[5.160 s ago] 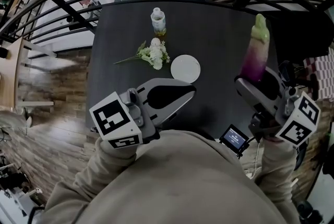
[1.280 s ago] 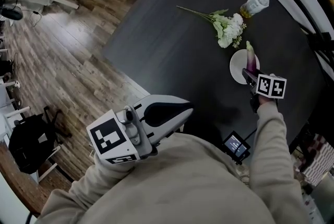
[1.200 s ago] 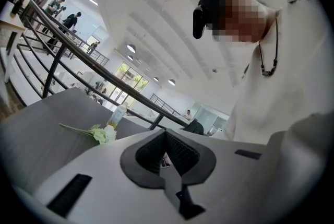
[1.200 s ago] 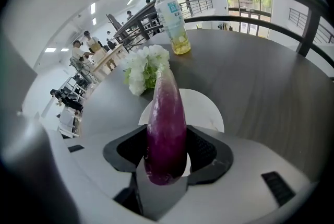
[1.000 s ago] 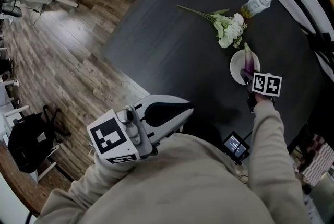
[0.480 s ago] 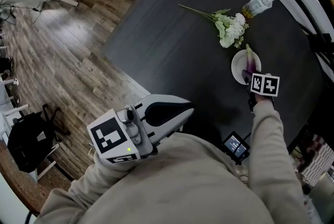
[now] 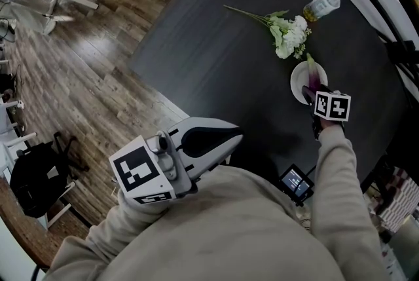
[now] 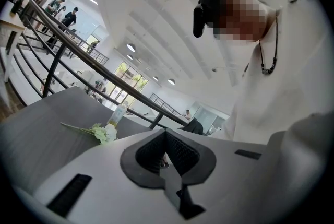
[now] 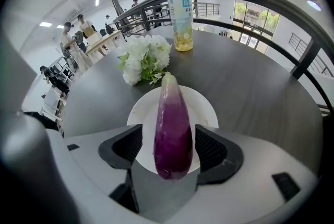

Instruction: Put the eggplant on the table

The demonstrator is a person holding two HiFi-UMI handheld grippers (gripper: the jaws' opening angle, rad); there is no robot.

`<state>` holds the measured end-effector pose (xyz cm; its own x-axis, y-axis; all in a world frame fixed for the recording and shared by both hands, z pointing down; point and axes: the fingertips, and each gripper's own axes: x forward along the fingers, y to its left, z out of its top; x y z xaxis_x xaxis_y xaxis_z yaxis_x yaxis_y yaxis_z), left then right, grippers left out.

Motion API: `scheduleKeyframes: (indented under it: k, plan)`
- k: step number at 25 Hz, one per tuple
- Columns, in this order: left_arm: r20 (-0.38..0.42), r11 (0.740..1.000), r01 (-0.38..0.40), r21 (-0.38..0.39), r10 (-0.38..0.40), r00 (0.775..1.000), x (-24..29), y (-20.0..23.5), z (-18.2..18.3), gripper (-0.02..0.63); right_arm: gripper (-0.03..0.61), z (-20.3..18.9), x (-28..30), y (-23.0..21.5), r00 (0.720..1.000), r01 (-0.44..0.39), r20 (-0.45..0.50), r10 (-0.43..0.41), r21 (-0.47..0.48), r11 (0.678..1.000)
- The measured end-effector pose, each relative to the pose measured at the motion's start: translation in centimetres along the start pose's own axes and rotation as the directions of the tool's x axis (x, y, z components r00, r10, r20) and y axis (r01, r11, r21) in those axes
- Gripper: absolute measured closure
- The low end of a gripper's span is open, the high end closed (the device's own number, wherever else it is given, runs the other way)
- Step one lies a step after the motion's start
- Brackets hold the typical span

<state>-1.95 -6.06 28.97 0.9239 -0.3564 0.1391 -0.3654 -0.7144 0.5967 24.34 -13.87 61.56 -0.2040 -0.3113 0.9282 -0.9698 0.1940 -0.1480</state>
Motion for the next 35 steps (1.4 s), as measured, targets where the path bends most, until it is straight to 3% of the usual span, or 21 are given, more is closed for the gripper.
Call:
scheduleKeyframes:
  k: [17, 24, 26, 30, 32, 35]
  plan:
    - [-0.012, 0.998, 0.043, 0.037, -0.042, 0.999, 0.0, -1.1, 0.5, 0.609, 0.275, 0.4, -2.8, -0.2, 0.998, 0.012, 0.059, -0.014, 0.031, 0.999]
    - [-0.031, 0.987, 0.135, 0.092, -0.133, 0.991, 1.9, -2.9, 2.3, 0.609, 0.277, 2.8, -9.2, 1.4, 0.978, -0.092, 0.196, 0.072, 0.094, 0.991]
    - [-0.043, 0.977, 0.176, 0.119, -0.172, 0.984, 2.8, -3.7, 3.0, 0.609, 0.282, 3.7, -12.0, 1.9, 0.963, -0.115, 0.257, 0.084, 0.111, 0.987]
    - [-0.067, 0.95, 0.261, 0.171, -0.253, 0.965, 5.0, -5.5, 4.4, 0.609, 0.361, 4.5, -18.1, 2.7, 0.923, -0.146, 0.373, 0.095, 0.111, 0.983]
    - [-0.081, 0.933, 0.304, 0.194, -0.294, 0.952, 6.1, -6.4, 5.0, 0.609, 0.413, 4.9, -21.8, 3.0, 0.881, -0.169, 0.462, 0.099, 0.113, 0.979]
    - [-0.107, 0.898, 0.372, 0.235, -0.357, 0.928, 8.2, -7.6, 6.0, 0.609, 0.526, 5.8, -27.7, 3.2, 0.783, -0.194, 0.613, 0.103, 0.085, 0.977]
